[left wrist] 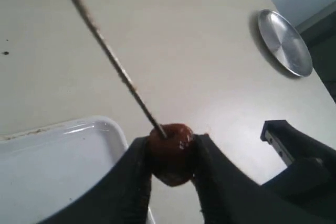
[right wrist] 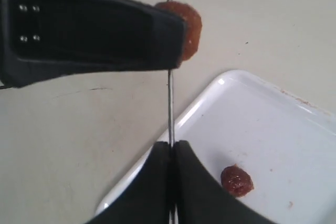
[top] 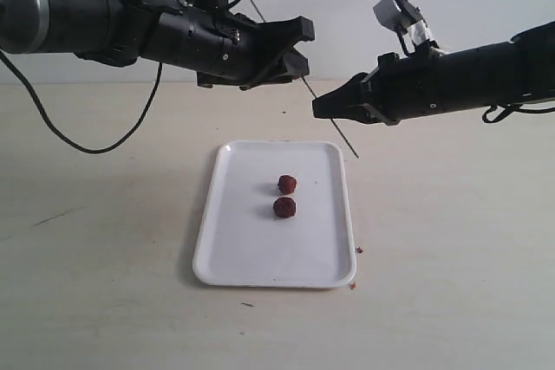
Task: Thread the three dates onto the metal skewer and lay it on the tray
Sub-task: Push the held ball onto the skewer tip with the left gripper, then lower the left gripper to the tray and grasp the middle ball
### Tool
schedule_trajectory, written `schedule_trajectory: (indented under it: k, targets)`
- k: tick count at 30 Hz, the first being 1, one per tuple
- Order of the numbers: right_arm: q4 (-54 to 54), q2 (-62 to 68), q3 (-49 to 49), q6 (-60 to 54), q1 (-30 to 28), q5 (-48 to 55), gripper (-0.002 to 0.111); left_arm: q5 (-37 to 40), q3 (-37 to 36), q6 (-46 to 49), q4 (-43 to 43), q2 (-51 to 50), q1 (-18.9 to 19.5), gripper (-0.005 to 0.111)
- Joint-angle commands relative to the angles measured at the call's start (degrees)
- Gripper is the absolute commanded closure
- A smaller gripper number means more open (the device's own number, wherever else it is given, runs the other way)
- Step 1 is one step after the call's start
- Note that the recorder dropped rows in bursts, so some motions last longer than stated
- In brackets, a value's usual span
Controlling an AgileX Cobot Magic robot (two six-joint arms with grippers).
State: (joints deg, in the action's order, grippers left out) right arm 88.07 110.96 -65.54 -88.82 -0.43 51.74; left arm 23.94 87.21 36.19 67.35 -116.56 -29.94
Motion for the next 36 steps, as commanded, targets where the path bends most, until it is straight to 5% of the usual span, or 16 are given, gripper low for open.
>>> schedule_trajectory:
  k: [1,3,6,12,17,24,31,36]
  targets:
    - [3.3,-0.1,-0.6,-1.4,-0.3,0.3,0.108,-0.3,0.0,1.3,-1.5,-1.0,-0.1,0.056]
    - [3.3,-0.1,-0.6,-2.5,-0.3,0.3,0.108,-0.3,0.0,1.3,-1.6,-0.8,-0.1,0.035]
    - [3.3,-0.1,-0.6,-3.5,-0.3,-0.6,0.108,-0.3,0.0,1.3,-1.6,-0.3,-0.1,0.019]
    - [2.7,-0.1,-0.6,-3.0,-0.3,-8.7,0.108,-0.2,0.0,2.8,-7.4,2.2,0.3,0.019]
    - [-10.4,-2.3,-0.6,9.5,-1.3,-19.8,0.108,3.3,0.0,2.0,-22.8,3.7,-0.3,0.026]
    - [-34.9,-7.9,-0.6,31.3,-4.9,-21.9,0.108,7.7,0.8,-11.3,-38.5,1.7,-1.5,0.032]
    - [-37.4,-8.8,-0.6,33.1,-5.0,-21.6,0.108,21.0,8.9,-23.6,-63.7,-4.5,-6.1,0.033]
    - [-37.4,-8.8,-0.6,33.1,-5.0,-21.6,0.108,25.4,14.6,-30.4,-67.4,-8.8,-8.8,0.033]
